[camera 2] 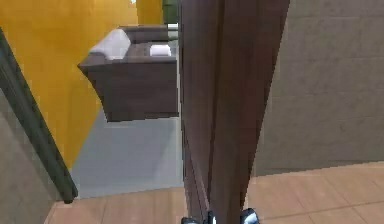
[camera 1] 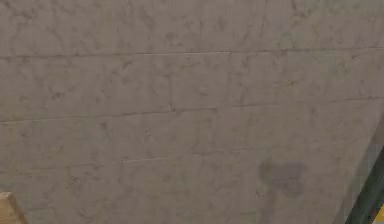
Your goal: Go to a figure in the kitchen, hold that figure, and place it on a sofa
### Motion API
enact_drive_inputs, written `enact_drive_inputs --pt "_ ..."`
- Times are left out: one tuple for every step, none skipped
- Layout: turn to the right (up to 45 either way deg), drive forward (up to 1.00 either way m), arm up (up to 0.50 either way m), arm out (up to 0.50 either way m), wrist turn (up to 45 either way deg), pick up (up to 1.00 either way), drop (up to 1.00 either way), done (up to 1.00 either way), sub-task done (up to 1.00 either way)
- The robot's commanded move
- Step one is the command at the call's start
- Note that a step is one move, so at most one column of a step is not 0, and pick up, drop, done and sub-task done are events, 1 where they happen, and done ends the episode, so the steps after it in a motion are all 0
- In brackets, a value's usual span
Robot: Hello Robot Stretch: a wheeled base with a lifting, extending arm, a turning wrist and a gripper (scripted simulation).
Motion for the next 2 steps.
enact_drive_inputs --pt "42.0 0.0 0.0 0.0 0.0 0.0 0.0 0.0 0.0" --pt "0.0 0.75 0.0 0.0 0.0 0.0 0.0 0.0 0.0"
